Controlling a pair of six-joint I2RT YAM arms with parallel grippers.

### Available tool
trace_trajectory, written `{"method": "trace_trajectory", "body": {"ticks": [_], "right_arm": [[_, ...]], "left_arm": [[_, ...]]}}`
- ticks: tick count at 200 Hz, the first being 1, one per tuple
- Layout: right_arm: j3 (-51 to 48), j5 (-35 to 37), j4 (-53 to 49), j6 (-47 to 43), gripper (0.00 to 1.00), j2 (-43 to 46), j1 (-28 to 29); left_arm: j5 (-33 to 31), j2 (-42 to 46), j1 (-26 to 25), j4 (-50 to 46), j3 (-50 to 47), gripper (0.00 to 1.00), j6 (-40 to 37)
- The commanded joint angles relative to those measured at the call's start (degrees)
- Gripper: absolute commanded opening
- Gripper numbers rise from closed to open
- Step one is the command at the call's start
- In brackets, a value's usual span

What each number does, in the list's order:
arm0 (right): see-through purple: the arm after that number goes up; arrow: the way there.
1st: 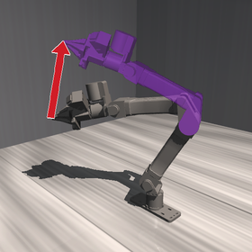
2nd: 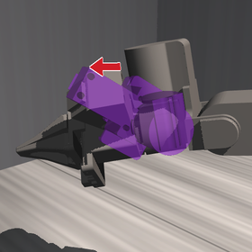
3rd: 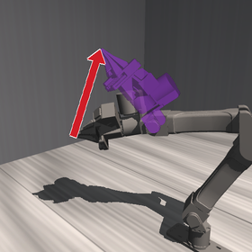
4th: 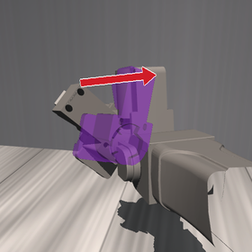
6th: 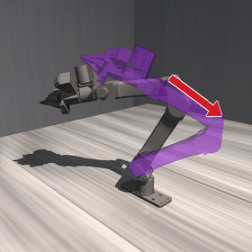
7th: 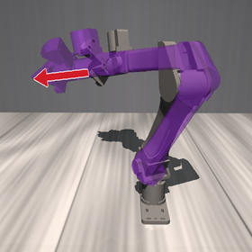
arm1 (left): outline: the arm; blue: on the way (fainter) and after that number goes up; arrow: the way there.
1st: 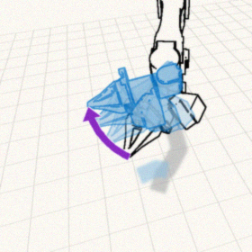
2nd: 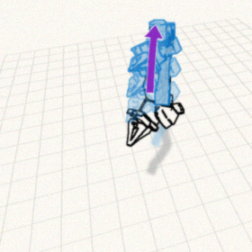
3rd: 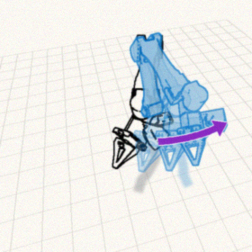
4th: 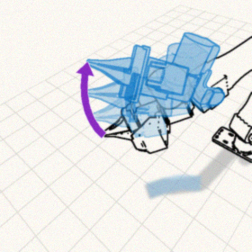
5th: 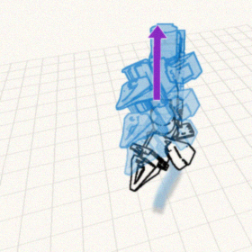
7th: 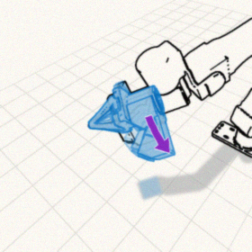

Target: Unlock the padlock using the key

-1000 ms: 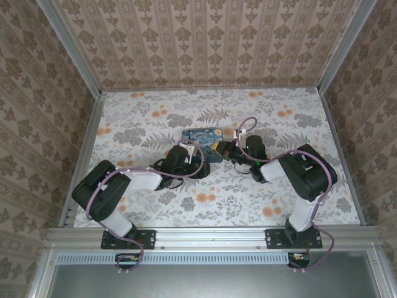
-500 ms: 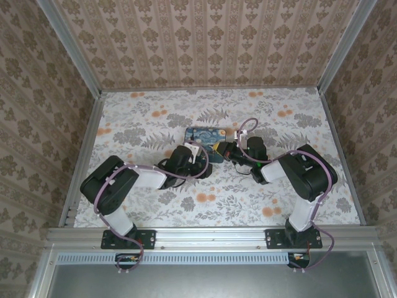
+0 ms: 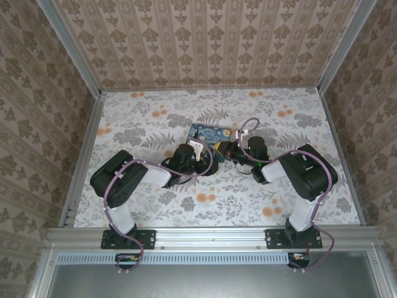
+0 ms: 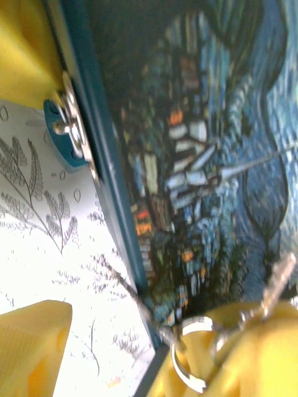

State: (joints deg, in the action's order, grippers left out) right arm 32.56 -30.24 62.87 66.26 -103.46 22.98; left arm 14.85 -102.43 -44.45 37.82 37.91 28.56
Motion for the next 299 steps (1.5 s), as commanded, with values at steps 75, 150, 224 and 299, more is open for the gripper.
{"method": "trace_trajectory", "body": {"ticks": [75,150,224,299], "right_arm": [[-0.6,1.3,-1.9,-0.4,0.0,-0.6,-0.6],[-0.8,1.5,-1.6,-0.5,0.0,-0.8,-0.7],[-0.9,1.6,-0.8,-0.1,0.0,-1.2,-0.7],[-1.8,1.4,-0.3,-0.1,0.0,-1.0,-0.8]], "left_arm": [[7.5,-5.0,2.6,20.8,-5.3,0.8,12.5],[6.6,-9.3,3.4,29.6,-7.9,0.78,17.2],[3.8,-7.7,0.7,34.4,-9.5,0.76,21.7],[-3.0,-11.7,-0.9,34.5,-9.4,0.71,23.7]]}}
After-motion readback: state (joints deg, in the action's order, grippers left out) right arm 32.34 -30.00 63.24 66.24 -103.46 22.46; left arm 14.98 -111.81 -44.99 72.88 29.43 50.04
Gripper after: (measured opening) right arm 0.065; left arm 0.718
